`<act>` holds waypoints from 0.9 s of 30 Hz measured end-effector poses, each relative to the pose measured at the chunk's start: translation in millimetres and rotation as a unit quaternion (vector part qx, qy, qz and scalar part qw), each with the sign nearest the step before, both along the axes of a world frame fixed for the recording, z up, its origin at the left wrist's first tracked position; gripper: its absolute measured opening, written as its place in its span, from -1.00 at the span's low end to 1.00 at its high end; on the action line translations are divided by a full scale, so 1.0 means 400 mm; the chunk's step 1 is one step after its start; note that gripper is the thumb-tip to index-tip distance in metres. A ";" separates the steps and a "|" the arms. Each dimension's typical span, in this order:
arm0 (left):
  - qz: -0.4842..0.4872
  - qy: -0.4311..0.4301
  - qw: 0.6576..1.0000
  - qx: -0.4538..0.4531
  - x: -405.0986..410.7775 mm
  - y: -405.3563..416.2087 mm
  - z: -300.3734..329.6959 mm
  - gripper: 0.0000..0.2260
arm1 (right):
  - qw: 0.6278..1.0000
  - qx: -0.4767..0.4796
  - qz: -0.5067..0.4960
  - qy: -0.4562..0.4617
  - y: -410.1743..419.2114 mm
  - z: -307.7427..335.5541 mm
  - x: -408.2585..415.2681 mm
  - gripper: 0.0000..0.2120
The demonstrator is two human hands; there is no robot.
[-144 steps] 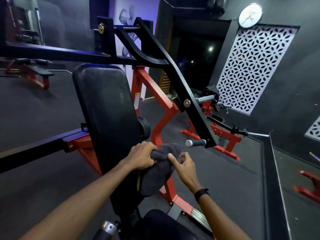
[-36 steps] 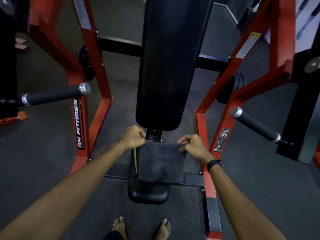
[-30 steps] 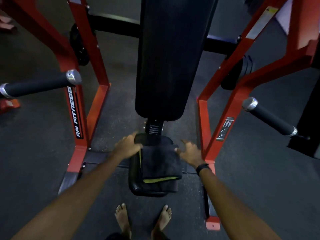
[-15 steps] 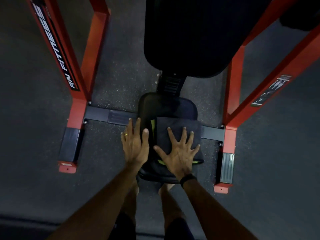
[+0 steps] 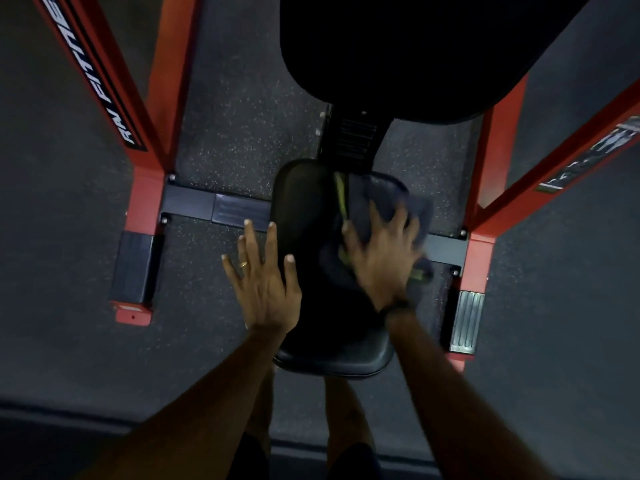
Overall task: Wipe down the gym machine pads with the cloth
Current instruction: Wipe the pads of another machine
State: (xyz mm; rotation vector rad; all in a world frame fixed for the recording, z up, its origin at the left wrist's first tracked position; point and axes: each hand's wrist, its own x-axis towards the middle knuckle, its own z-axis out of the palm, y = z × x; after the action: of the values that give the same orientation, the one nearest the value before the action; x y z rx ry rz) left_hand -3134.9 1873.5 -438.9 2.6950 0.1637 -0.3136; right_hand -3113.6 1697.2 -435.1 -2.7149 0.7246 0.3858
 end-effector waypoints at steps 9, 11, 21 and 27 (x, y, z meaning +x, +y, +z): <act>-0.008 0.015 1.000 0.025 0.004 0.007 -0.024 -0.53 | 0.995 0.034 -0.083 0.050 0.002 -0.002 -0.047 -0.28; -0.012 0.020 0.999 0.024 -0.002 0.007 -0.022 -0.52 | 0.993 0.033 -0.101 0.046 -0.072 -0.066 0.073 -0.28; -0.011 0.032 0.999 0.026 0.004 0.006 -0.013 -0.52 | 0.986 0.143 -0.083 -0.006 0.015 0.065 -0.211 -0.26; 0.000 0.028 0.999 0.017 0.005 0.008 -0.014 -0.52 | 0.988 0.097 -0.123 0.008 0.025 0.047 -0.175 -0.29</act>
State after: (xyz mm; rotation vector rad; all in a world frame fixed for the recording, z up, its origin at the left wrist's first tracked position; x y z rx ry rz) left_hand -3133.0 1876.8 -444.5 2.7224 0.1862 -0.3891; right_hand -3183.7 1707.3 -416.4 -2.4084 0.9590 0.3970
